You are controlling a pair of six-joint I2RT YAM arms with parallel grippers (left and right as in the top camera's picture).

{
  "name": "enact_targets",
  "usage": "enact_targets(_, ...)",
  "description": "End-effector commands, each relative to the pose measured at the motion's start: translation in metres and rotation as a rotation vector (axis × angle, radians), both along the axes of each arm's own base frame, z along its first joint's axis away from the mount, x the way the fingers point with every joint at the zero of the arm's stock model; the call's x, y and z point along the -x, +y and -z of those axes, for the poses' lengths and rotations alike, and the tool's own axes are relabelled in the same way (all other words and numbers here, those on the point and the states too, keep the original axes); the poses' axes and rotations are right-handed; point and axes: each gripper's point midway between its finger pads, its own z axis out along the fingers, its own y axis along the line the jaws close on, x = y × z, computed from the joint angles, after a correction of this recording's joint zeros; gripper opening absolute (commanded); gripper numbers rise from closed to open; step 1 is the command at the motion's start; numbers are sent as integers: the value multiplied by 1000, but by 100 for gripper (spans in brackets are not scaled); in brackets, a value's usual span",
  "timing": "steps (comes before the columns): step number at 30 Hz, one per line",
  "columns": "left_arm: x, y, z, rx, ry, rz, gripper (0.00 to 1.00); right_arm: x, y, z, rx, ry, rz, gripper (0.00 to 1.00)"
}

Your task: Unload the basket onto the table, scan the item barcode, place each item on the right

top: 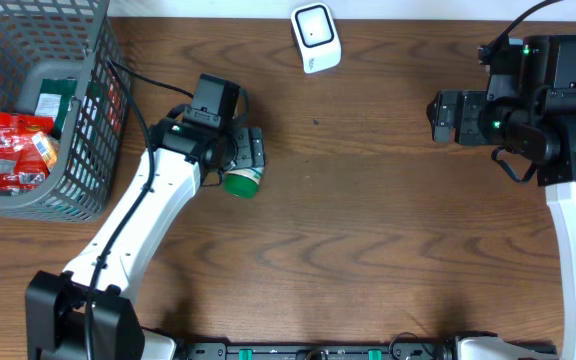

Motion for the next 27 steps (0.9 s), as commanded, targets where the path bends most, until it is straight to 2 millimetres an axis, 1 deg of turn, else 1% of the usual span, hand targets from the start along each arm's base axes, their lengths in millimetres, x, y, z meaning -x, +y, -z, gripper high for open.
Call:
enact_targets(1,-3,1,14,-39,16,43,89,-3,-1,-5,0,-14,-3,99)
enact_targets(5,-5,0,28,-60,39,74,89,-3,-1,-5,0,-14,-3,99)
enact_targets(13,-7,0,71,-91,134,85,89,-3,-1,-5,0,-14,-3,99)
enact_targets(16,-7,0,77,-107,142,122,89,-3,-1,-5,0,-14,-3,99)
enact_targets(27,-11,5,77,-138,123,119,87,-3,-1,-5,0,-14,-3,99)
